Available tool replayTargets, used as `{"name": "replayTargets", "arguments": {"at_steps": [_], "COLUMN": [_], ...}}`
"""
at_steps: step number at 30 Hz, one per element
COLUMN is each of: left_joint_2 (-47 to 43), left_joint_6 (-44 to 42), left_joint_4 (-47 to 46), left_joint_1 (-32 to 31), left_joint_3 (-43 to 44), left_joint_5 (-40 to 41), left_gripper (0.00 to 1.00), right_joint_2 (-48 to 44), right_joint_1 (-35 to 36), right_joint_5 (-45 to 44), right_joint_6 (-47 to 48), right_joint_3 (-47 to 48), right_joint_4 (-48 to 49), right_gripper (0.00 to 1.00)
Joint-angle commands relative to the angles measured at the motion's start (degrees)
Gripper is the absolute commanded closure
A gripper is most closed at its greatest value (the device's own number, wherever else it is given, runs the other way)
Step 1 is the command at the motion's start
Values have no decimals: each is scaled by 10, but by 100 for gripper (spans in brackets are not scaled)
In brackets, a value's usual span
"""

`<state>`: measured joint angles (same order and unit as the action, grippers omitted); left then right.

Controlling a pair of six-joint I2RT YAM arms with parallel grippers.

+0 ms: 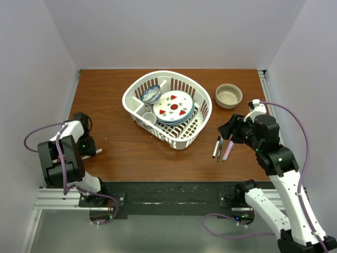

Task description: Insert the pens into the pen caps

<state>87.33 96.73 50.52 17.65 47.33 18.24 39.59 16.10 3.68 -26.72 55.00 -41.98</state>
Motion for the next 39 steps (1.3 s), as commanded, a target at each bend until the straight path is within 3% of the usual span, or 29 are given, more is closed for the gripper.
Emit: {"name": "replayTargets", "arguments": {"at_steps": [1,3,12,16,21,26,27,28,31,35,39], "left_joint_2": [20,23,-19,-96,-157,-218,-228,-249,-284,-298,-313], "left_joint_6": [-19,-44,-223,-325,-391,-447,-465,-475,-465,-456,-433], "left_joint_4": [-64,-76,-105,-160,-183,-255,-308,-349,-501,-570,-616], "left_joint_1": [7,7,-3,-38,-114,-162,-171,-172,-194,-235,-286], "left_joint_3": [-13,-15,14,16,47,39,23,8,-50,-45,-43], "left_joint_5": [4,-3,-23,-54,-59,-158,-180,-271,-416,-476,-499], "left_gripper": [83,100,100,100,100,100,100,100,100,100,100], "right_joint_2": [4,7,19,41,93,164,177,190,241,284,328], "right_joint_1": [-1,-1,-1,-1,-1,64,86,128,184,218,245], "right_joint_5": [11,24,118,175,260,267,247,233,205,206,202], "right_joint_6": [13,11,7,5,-10,-12,-10,-7,-20,-55,-67], "right_joint_3": [25,25,12,18,29,56,73,82,99,84,92], "right_joint_4": [22,23,58,90,145,210,217,224,259,388,458], "right_gripper": [41,41,40,38,37,37,36,36,36,36,34]}}
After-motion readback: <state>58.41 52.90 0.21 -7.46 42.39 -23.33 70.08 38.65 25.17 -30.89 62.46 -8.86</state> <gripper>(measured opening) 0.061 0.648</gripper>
